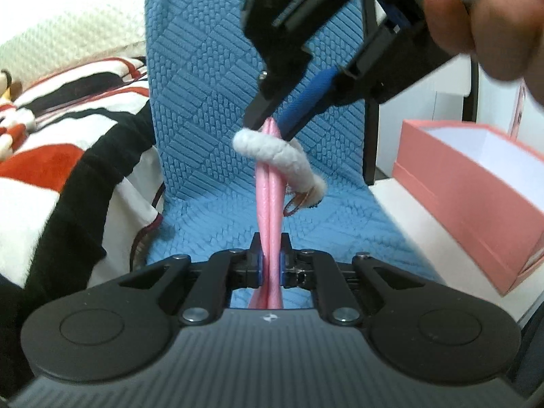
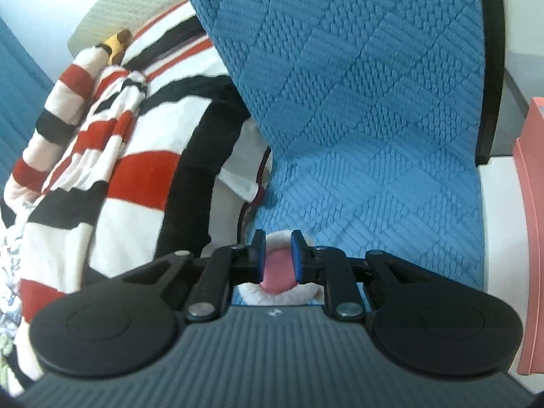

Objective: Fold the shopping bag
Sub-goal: 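Lower the white ring over the pink bag's tip with right tool while left tool holds it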

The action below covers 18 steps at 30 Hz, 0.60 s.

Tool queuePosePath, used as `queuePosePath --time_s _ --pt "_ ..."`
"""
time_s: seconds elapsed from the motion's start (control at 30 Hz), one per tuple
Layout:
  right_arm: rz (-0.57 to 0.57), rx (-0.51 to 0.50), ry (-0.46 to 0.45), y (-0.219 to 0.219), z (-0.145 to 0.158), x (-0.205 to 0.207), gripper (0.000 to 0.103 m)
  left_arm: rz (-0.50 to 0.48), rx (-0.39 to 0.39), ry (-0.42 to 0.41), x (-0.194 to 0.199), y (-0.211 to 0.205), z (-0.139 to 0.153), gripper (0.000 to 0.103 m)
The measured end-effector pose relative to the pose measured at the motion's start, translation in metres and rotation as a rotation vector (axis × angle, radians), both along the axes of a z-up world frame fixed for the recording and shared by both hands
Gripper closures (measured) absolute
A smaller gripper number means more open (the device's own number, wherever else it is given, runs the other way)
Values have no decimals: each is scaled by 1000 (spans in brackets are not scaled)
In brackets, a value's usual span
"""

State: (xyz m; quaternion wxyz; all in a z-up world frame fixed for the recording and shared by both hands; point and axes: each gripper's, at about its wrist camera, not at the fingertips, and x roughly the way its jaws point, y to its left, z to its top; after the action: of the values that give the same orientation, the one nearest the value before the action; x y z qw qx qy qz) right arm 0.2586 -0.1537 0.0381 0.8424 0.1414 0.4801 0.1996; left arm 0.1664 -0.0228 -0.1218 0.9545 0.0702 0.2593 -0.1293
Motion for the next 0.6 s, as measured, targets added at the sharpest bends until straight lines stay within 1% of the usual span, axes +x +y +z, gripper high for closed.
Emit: queuePosePath --time_s 0.07,0.17,0.23,0.33,0.47,0.53,0.6 --pt "11 -11 17 1 2 0 84 2 38 -17 -1 -3 -1 93" --pt "26 -54 19 5 3 -2 83 0 69 -34 -2 -7 -2 94" --pt "7 -76 40 5 0 1 83 -13 102 -49 -5 -12 -4 94" --pt "-4 -75 72 3 -7 8 83 -25 131 -70 -7 -17 -5 94" --pt "-49 -58 150 -4 -23 18 83 -31 156 -80 -9 -21 -7 94" --pt "-48 -62 154 -4 -27 19 83 -33 155 -74 -7 -21 -10 94" --pt "-47 -65 134 -5 -27 18 84 -37 159 -88 -5 -22 -12 93"
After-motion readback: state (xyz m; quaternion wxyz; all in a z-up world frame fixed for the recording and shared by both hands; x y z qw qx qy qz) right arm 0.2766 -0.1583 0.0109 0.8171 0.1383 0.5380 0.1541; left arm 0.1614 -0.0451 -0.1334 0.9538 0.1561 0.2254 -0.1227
